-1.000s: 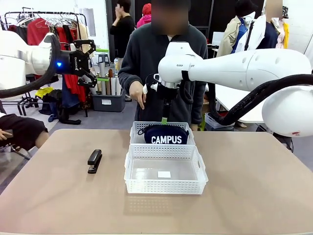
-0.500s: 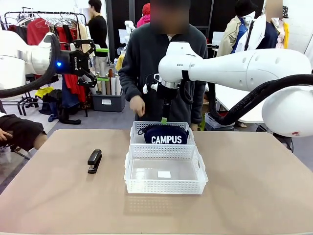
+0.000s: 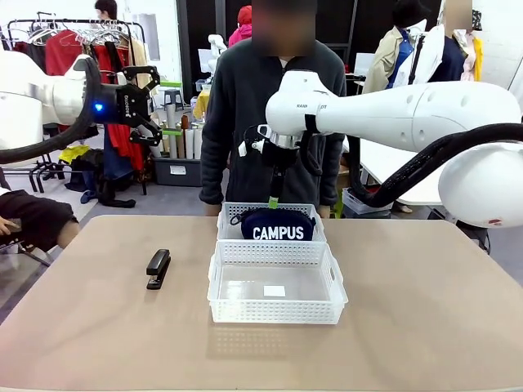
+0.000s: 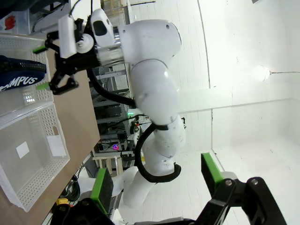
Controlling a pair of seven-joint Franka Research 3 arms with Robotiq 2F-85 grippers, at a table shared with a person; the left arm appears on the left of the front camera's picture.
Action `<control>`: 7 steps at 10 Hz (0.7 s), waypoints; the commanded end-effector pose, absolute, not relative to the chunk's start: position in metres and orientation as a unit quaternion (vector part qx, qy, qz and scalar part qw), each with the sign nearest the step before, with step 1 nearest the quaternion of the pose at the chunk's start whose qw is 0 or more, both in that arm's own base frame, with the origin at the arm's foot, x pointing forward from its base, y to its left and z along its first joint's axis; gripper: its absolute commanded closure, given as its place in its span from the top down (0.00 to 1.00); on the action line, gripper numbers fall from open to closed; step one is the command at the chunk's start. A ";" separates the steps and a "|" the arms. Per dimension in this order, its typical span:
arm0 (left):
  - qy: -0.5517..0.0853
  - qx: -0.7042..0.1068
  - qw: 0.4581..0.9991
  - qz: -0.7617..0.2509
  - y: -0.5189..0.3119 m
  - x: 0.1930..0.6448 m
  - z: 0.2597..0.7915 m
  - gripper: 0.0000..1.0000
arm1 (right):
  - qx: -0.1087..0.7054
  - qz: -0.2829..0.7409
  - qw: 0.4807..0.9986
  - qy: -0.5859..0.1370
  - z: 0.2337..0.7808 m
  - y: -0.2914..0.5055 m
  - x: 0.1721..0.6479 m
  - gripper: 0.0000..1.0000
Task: Distribute items into two baskets.
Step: Pick up the Stapler that the person points to.
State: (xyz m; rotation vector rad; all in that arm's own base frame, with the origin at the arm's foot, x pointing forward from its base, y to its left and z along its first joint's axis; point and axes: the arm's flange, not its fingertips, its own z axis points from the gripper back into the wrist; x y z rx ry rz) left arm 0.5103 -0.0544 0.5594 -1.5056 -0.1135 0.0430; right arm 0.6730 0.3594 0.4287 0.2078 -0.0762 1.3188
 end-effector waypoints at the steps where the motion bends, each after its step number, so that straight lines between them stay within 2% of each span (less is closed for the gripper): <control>1: -0.053 -0.681 0.730 0.018 -0.053 0.508 0.560 1.00 | 0.198 0.512 0.835 -0.025 0.472 0.339 0.677 1.00; 4: -0.053 -0.681 0.730 0.018 -0.053 0.508 0.560 1.00 | 0.287 0.441 0.849 -0.039 0.518 0.303 0.652 1.00; 6: -0.053 -0.681 0.730 0.018 -0.053 0.508 0.560 1.00 | 0.368 0.375 0.850 -0.014 0.563 0.260 0.641 1.00; 7: -0.053 -0.681 0.730 0.018 -0.053 0.508 0.560 1.00 | 0.379 0.353 0.855 -0.024 0.576 0.242 0.626 1.00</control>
